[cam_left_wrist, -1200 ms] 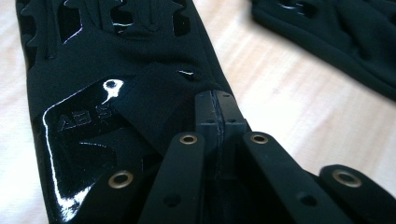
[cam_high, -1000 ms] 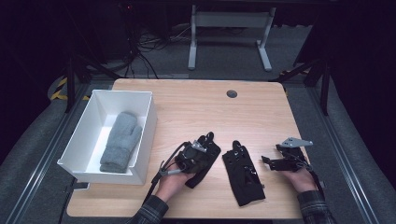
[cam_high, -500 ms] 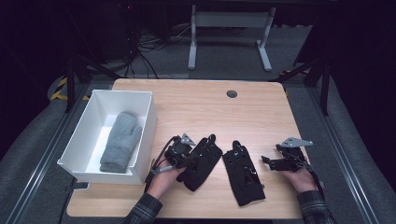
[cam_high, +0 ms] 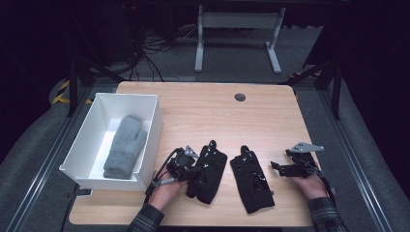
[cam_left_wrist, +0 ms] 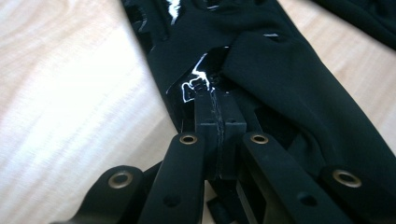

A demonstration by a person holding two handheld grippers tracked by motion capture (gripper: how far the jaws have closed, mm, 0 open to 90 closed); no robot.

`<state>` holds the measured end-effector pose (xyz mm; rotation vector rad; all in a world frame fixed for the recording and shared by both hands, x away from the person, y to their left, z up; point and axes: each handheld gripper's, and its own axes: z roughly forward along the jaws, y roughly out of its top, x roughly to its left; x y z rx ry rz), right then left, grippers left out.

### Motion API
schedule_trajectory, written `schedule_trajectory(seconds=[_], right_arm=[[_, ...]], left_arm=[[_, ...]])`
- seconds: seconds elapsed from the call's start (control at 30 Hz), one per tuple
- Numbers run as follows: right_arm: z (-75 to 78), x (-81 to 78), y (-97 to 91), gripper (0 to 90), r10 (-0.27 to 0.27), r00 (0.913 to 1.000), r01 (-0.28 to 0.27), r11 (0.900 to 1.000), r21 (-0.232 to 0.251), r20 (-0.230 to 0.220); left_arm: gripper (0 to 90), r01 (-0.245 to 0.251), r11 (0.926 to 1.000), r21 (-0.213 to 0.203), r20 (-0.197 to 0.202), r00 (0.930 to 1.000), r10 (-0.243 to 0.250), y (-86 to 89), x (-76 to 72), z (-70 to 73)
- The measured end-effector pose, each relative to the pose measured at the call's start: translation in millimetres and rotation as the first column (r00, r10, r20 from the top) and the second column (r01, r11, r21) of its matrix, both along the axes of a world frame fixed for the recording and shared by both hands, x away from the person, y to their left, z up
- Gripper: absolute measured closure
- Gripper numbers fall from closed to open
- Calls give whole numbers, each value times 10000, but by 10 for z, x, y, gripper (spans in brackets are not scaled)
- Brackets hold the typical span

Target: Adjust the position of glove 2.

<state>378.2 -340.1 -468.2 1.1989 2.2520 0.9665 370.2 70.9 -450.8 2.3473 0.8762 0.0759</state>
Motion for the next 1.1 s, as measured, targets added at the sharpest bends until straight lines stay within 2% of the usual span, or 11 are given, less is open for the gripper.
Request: schedule_trajectory(seconds=[0.23, 0.37, 0.5, 0.6, 0.7, 0.93, 1.03, 1.1], right_arm=[[0, 0, 0, 153, -4, 10000, 4, 10000, -6, -1], [0, 0, 0, 153, 4, 10000, -4, 10000, 0, -5], [0, 0, 0, 153, 4, 10000, -4, 10000, -2, -5], [0, 1, 0, 153, 6, 10000, -6, 10000, -1, -4], [0, 1, 1, 153, 7, 10000, -7, 10000, 0, -6], [0, 1, 1, 153, 8, 10000, -8, 10000, 0, -5], [0, 1, 1, 153, 8, 10000, -8, 10000, -5, -2], [0, 0, 1, 154, 5, 10000, -5, 10000, -7, -1]], left_arm=[[897, 352, 9993, -88, -113, 9993, -353, -24, -180, -10], [880, 423, 9987, -301, -47, 9991, -424, -14, -217, 1], [788, 112, 9983, -570, 373, 9993, -91, 55, -194, 74], [699, -366, 9970, -686, 631, 9972, 410, 137, -132, 97], [657, -612, 9955, -720, 526, 9965, 650, 173, -66, 66], [633, -590, 9961, -654, 398, 9973, 617, 123, -69, -8], [639, -613, 9967, -538, 343, 9974, 632, 94, -49, -44], [673, -578, 9973, -463, 278, 9979, 591, 79, -44, -66]])
